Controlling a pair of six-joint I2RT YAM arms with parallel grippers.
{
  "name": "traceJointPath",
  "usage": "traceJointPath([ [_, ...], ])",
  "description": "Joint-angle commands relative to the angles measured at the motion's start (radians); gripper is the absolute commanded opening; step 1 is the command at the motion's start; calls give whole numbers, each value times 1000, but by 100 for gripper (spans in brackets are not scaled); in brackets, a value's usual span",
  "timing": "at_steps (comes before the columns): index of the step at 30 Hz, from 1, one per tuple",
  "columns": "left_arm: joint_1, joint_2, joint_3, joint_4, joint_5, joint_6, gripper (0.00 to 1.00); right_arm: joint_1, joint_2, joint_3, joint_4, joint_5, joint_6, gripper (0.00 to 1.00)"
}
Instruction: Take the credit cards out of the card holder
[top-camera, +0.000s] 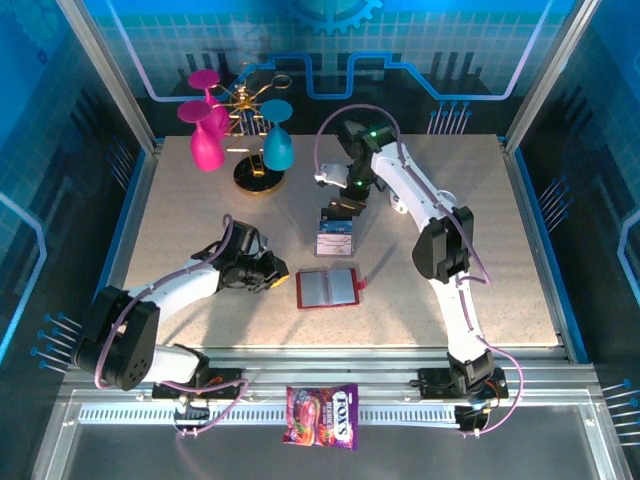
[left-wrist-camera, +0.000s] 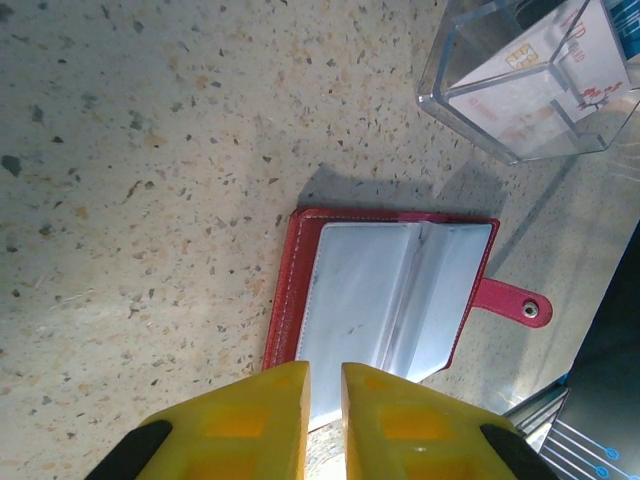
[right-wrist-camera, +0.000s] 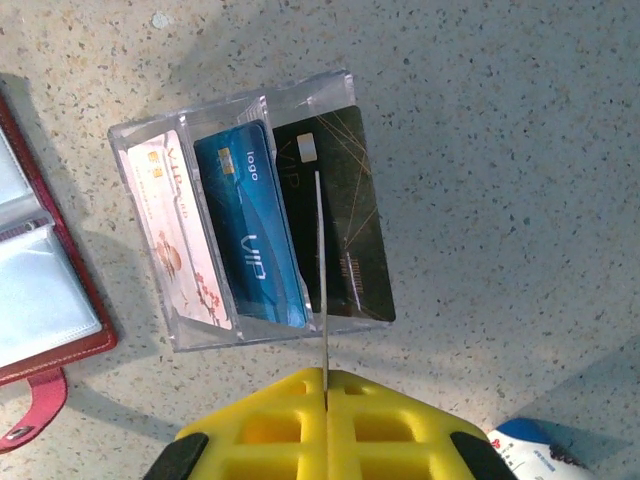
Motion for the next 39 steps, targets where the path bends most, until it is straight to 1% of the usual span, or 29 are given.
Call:
traceJointPath([
  [1, 16, -21, -19, -22, -8, -3, 17, 24, 47, 59, -58, 8, -52, 0],
  [14, 38, -21, -36, -20, 0, 2, 16, 53, 117, 108, -15, 71, -124, 0],
  [24, 53, -18, -40, -18, 4, 5, 16, 68, 146, 112, -1, 71, -148, 0],
  [25, 53, -17, -39, -20, 5, 5, 16, 70, 148, 112, 3, 78, -148, 2],
  [27, 54, -15, -39, -25, 5, 8, 16, 75, 153, 112, 9, 100, -148, 9],
  [30, 54, -15, -40, -26, 5, 10, 16, 75, 150, 112, 34, 135, -140, 16],
  [33, 56, -15, -40, -25, 7, 9, 16, 74, 142, 110, 66, 162, -128, 18],
  [39, 59, -12, -36, -25, 12, 16, 16, 72, 111, 100, 88, 166, -113, 19],
])
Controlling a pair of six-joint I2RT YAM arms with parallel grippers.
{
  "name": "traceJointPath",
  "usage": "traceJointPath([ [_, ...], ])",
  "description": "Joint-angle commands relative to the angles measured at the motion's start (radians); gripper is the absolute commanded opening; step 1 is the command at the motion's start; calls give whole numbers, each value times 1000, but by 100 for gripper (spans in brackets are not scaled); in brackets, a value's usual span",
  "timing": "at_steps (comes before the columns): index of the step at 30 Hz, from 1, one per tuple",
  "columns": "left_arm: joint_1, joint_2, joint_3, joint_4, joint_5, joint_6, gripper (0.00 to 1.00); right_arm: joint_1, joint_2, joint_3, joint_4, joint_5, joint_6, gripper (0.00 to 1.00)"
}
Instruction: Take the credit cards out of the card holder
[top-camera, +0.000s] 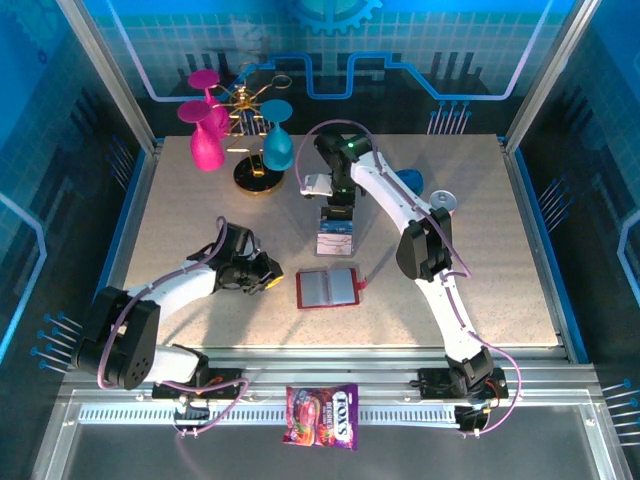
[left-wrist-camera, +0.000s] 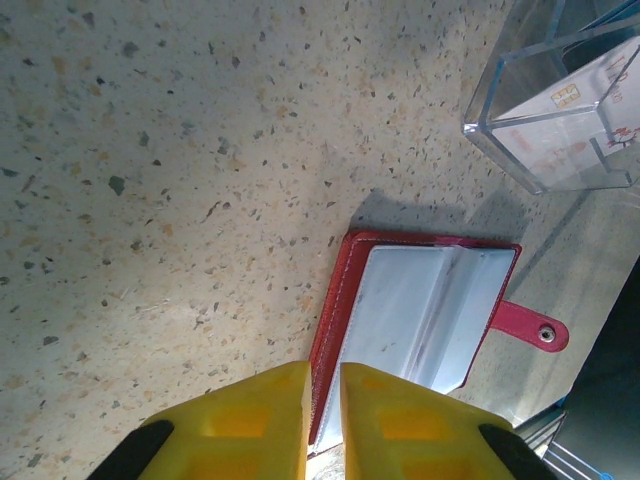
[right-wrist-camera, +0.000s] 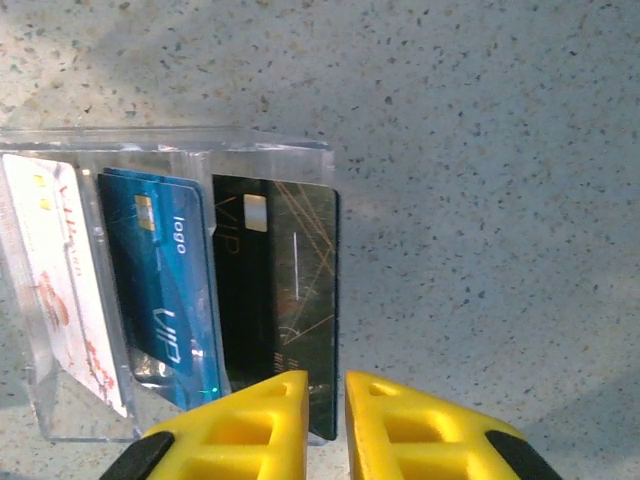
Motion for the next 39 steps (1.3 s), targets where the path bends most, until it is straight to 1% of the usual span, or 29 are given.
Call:
traceJointPath([
  [1, 10, -12, -9, -22, 11, 15, 16, 5, -22, 12, 12, 19, 17, 19],
  [2, 13, -14, -9, -21, 10, 19, 18, 5, -31, 4, 14, 21, 22, 20],
  [4, 21, -15, -8, -22, 8, 24, 23, 4, -47, -16, 23, 29, 41, 26],
  [7, 39, -21, -4, -20, 3, 41, 37, -1, -76, -46, 29, 34, 84, 36],
  [9, 49, -24, 11, -35, -9, 63, 50, -5, -109, -86, 41, 31, 117, 42],
  [10, 51, -24, 18, -44, -15, 78, 54, -8, -117, -115, 52, 31, 130, 46],
  [11, 53, -24, 29, -57, -25, 92, 58, -9, -163, -156, 71, 32, 142, 53],
  [12, 55, -23, 39, -70, -34, 108, 62, -10, -188, -200, 93, 35, 152, 58],
  [13, 56, -21, 46, -76, -40, 121, 65, -10, -216, -246, 116, 39, 160, 60],
  [15, 61, -20, 63, -87, -52, 141, 72, -11, -285, -353, 179, 52, 178, 73],
  [16, 62, -20, 71, -90, -58, 150, 74, -12, -313, -402, 206, 56, 184, 75],
  [17, 64, -19, 80, -94, -65, 158, 84, -12, -346, -458, 238, 61, 191, 76],
  [18, 65, -17, 90, -99, -72, 164, 90, -14, -380, -510, 270, 68, 199, 99],
  [20, 67, -14, 110, -110, -85, 179, 99, -16, -432, -603, 320, 86, 218, 100],
  [23, 68, -12, 147, -142, -126, 219, 99, -21, -508, -720, 374, 91, 252, 100],
  [27, 72, -9, 209, -209, -235, 296, 99, -28, -600, -880, 460, 107, 290, 100],
  [29, 74, -9, 226, -217, -287, 341, 99, -36, -640, -954, 513, 112, 311, 100],
  [34, 87, -9, 237, -201, -450, 404, 99, -82, -753, -1155, 689, 149, 392, 100],
  [39, 91, -8, 217, -154, -619, 475, 99, -156, -850, -1350, 888, 159, 476, 100],
])
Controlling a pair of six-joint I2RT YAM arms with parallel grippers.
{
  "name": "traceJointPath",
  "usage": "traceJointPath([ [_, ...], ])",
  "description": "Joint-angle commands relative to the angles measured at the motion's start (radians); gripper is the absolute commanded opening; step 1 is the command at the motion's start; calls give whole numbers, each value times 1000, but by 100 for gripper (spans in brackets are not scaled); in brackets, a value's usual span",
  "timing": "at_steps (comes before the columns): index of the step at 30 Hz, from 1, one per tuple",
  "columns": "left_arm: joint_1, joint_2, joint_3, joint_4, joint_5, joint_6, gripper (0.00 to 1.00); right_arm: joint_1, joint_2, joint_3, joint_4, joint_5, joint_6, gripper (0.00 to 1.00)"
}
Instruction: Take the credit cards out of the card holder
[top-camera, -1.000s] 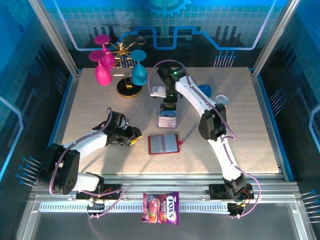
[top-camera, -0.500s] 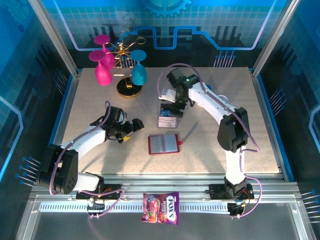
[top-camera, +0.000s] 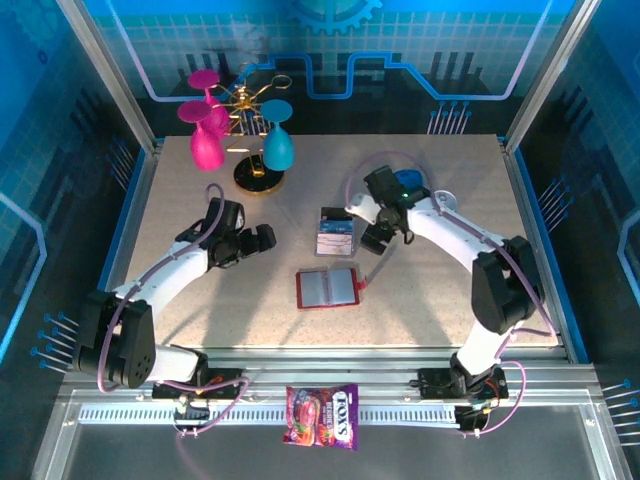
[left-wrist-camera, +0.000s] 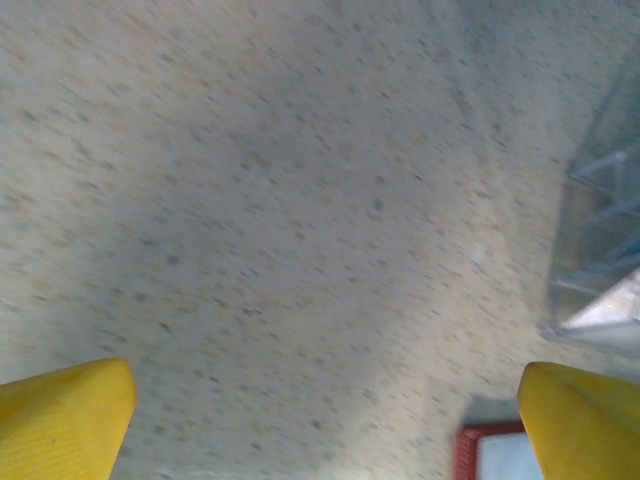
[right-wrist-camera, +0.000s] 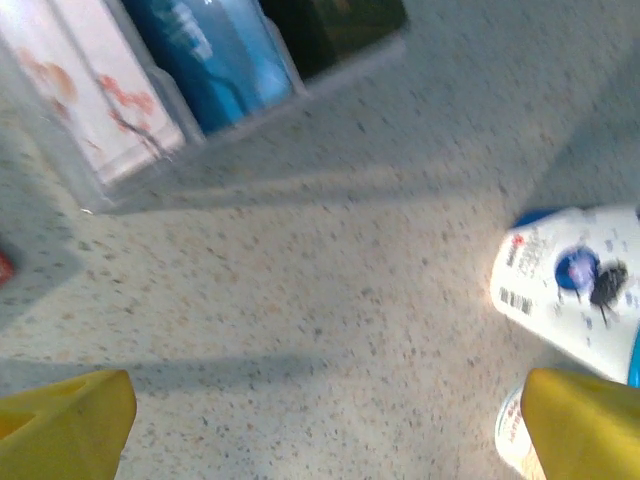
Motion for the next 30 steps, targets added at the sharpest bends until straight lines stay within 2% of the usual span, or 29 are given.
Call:
traceJointPath([
  [1, 12, -9, -7, 29, -182, 94, 99, -56, -70, -108, 209, 13, 96, 100],
  [4, 13, -6, -41, 88, -270, 141, 99, -102, -103, -212, 335, -12, 147, 100],
  [9, 35, 20, -24, 122, -319, 215, 99, -185, -104, -327, 532, -88, 270, 100],
  [14, 53, 5, -185, 447, -413, 384, 99, -224, -90, -443, 717, -86, 320, 100],
  [17, 93, -4, -284, 635, -395, 429, 99, -239, -87, -509, 865, -66, 334, 100],
  [19, 110, -7, -306, 680, -367, 426, 99, -240, -92, -529, 925, -55, 338, 100],
  [21, 116, -14, -349, 804, -282, 446, 99, -249, -95, -566, 1027, -78, 356, 100],
  [25, 130, 1, -425, 1050, -169, 473, 99, -263, -99, -578, 1051, -67, 380, 100],
  [30, 205, 109, -480, 1282, -55, 411, 99, -310, -161, -721, 1255, -107, 428, 100],
])
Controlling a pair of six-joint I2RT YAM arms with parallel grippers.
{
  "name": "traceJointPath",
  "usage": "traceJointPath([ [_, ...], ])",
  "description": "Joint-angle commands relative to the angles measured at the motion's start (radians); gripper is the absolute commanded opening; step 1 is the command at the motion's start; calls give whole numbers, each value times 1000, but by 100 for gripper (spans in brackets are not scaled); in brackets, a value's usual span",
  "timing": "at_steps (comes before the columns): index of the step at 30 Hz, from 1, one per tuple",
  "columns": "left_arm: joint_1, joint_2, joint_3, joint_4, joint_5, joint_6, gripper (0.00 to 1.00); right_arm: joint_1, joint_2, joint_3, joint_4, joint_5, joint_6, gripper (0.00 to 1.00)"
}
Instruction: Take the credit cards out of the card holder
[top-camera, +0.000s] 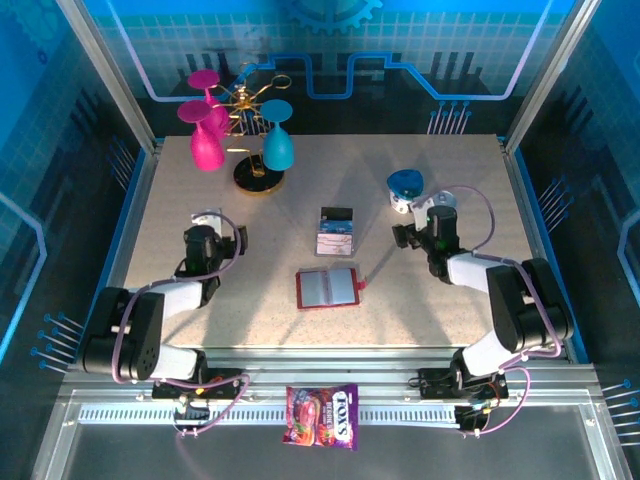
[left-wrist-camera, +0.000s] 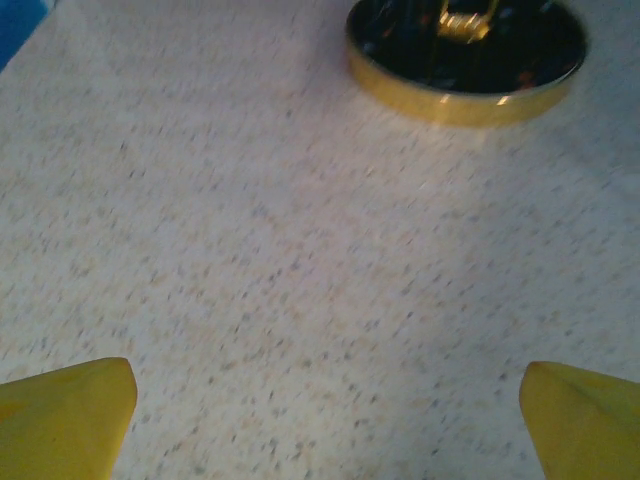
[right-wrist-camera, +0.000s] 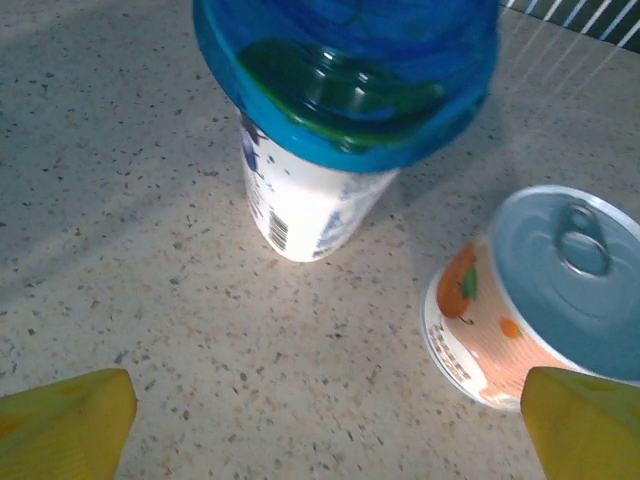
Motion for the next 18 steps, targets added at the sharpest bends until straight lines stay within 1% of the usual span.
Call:
traceJointPath([
  [1, 57, 102, -41, 285, 114, -42, 100, -63, -36, -109, 253, -60, 71, 100],
  [3, 77, 156, -60, 382, 151, -49, 100, -103, -3, -176, 394, -97, 112, 100],
  [4, 79, 138, -59, 345, 179, -46, 99, -116, 13, -204, 474, -102, 127, 100],
  [6, 80, 146, -38, 321, 200, -34, 99, -127, -4, -209, 447, -102, 142, 100],
  [7, 79, 143, -14, 279, 201, -34, 99, -127, 7, -201, 455, -106, 141, 100],
  [8, 70, 137, 1, 233, 189, -24, 99, -128, 1, -182, 406, -122, 133, 100],
  [9, 60, 145, 1, 245, 181, -12, 99, -125, 5, -173, 394, -130, 127, 100],
  [11, 56, 143, 14, 218, 210, 2, 99, -117, 3, -166, 382, -130, 115, 100],
  [18, 54, 143, 14, 219, 216, 6, 99, -111, 6, -168, 388, -126, 110, 100],
])
